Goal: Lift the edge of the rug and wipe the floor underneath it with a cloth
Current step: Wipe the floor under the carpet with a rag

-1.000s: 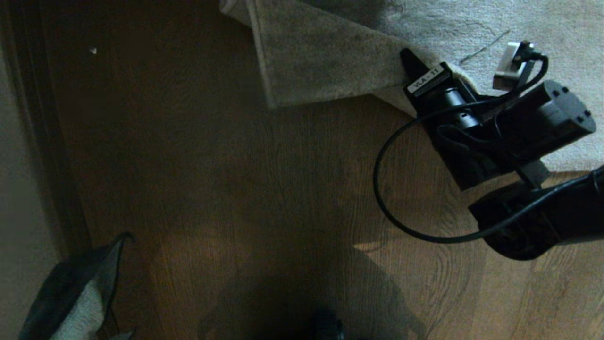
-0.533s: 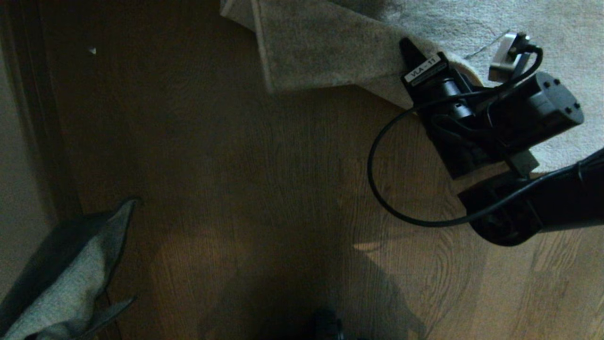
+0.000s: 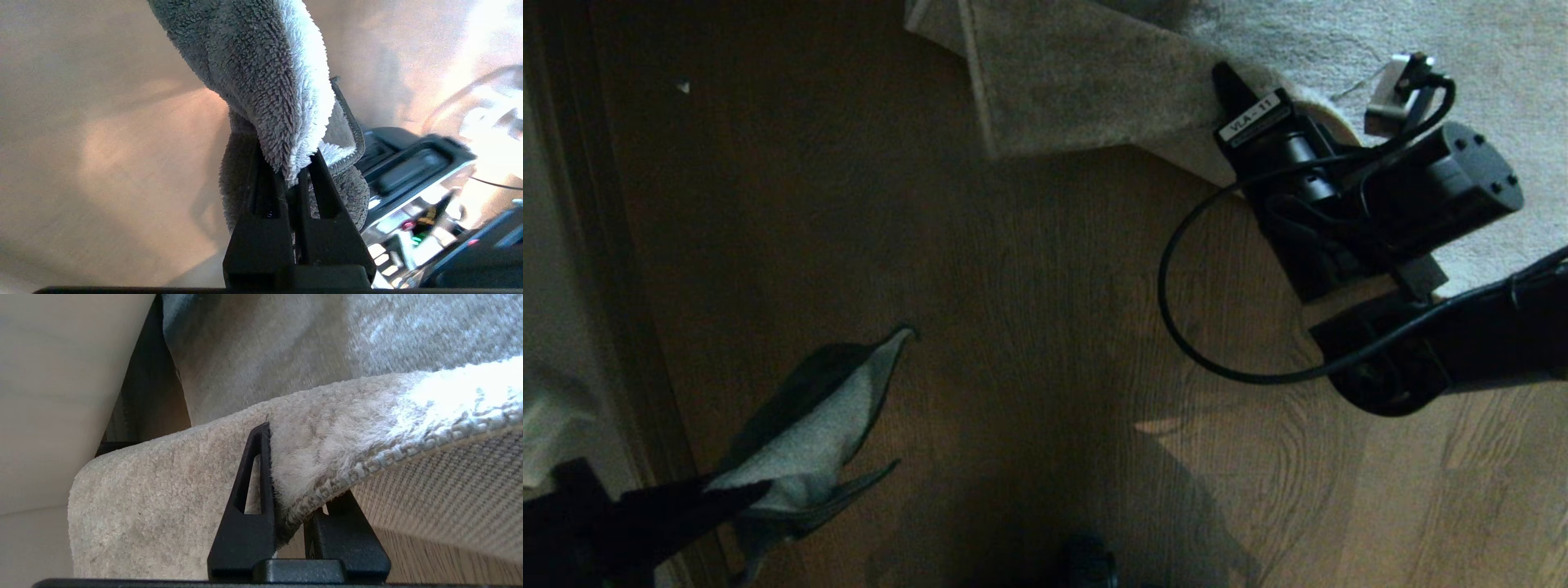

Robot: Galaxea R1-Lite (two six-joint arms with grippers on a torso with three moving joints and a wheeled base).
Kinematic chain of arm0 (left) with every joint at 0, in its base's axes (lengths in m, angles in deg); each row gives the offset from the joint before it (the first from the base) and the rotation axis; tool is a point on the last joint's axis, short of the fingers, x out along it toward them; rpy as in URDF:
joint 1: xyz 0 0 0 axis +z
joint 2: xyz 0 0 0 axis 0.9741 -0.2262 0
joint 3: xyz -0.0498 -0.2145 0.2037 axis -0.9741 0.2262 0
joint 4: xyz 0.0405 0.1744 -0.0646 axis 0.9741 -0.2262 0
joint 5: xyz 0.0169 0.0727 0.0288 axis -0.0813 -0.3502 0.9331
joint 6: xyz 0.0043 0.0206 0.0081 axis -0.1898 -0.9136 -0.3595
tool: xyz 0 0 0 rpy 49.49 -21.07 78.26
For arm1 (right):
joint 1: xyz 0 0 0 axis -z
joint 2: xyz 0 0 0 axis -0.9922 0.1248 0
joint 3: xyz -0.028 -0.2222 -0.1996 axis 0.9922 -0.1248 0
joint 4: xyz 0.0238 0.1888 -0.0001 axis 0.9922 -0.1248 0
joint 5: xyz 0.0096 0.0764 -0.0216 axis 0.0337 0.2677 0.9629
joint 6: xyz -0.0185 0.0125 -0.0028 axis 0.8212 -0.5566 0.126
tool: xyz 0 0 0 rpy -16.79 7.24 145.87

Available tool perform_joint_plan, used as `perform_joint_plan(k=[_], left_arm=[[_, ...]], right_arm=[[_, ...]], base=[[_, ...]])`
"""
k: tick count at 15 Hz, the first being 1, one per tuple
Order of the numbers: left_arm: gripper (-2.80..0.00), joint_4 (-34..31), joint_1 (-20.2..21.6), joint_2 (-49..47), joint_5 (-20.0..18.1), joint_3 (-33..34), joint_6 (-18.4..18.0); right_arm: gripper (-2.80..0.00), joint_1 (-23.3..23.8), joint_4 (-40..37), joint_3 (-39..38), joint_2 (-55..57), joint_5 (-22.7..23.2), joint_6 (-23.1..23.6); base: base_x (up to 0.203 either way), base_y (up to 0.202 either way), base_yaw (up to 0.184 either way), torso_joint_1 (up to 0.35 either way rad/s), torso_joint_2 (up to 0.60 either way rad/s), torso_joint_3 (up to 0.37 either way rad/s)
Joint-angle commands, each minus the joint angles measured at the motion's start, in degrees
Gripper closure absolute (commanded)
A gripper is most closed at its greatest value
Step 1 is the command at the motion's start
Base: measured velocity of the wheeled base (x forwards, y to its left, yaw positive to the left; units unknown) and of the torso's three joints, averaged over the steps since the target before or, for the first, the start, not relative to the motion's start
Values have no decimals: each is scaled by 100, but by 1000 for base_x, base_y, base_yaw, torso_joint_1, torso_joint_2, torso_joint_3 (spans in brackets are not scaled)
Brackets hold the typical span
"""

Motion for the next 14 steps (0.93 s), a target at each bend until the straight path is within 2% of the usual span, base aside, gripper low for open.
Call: perform_joint_plan(k=[1, 4, 6, 8, 10, 14], left_arm=[[0, 737, -579, -1263, 84, -81, 196], [0, 1672, -1512, -2182, 699, -463, 608], [0, 1790, -1831, -2635, 1129, -894, 880], [0, 1815, -1944, -2953, 1520, -1441, 1139], [0, 1821, -1975, -3168, 1717, -1785, 1234], [0, 1840, -2020, -3704, 1781, -2185, 1560]], right_arm=[[0, 115, 277, 170, 170, 78, -11], [0, 213, 277, 472, 320, 87, -67], [0, 312, 277, 1049, 527, 95, -204], [0, 346, 277, 1448, 719, 92, -298], [0, 338, 277, 1448, 741, -2, -282], [0, 356, 277, 1391, 787, -27, -284]], base=[[0, 0, 0, 0, 0, 0], [0, 0, 0, 0, 0, 0], [0, 0, 0, 0, 0, 0], [0, 0, 0, 0, 0, 0], [0, 0, 0, 0, 0, 0], [0, 0, 0, 0, 0, 0]])
